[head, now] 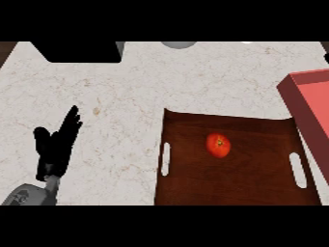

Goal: Pick the tomato from the tray and place it in the cardboard box

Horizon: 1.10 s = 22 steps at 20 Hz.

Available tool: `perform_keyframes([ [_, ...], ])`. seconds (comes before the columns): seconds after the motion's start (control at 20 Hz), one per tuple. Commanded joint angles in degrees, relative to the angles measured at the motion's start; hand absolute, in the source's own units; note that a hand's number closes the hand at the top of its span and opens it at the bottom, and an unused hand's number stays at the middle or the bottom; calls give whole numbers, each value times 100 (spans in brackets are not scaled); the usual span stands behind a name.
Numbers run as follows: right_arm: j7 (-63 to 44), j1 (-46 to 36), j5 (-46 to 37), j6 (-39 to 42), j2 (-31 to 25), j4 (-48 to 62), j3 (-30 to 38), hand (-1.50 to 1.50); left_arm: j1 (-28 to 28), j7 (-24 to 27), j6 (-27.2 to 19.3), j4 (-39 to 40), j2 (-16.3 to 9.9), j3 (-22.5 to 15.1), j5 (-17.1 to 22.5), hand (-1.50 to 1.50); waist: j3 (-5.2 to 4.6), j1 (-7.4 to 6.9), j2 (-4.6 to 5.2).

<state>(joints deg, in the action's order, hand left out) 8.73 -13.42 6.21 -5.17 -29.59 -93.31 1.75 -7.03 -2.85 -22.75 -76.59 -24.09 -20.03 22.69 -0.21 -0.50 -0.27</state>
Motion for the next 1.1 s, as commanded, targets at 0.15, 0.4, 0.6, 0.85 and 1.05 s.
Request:
perform_keyframes([
  [0.15, -976, 888, 124, -1125, 1079, -885, -30, -150, 199, 58, 479, -719, -542, 645, 374, 0, 18, 108, -55],
  [0.4, -310, 1497, -1010, -3118, 1641, -973, 648, -150, 285, -22, 754, -855, -606, 910, 780, 0, 19, 252, -98],
  [0.6, 590, 2425, -2059, -3447, 2425, -2036, -786, -150, 456, -151, 915, -1296, -739, 1063, 944, 0, 17, 75, -32],
  [0.85, -425, 3461, -3486, -3107, 1946, -2481, -1773, -150, 572, -131, 903, -1311, -644, 1003, 802, 0, 5, 68, 5],
  [1.05, -1964, 3709, -4464, -2368, 1231, -2322, -1487, -150, 433, -204, 1064, -1342, -763, 1100, 934, 0, -36, 23, 57],
])
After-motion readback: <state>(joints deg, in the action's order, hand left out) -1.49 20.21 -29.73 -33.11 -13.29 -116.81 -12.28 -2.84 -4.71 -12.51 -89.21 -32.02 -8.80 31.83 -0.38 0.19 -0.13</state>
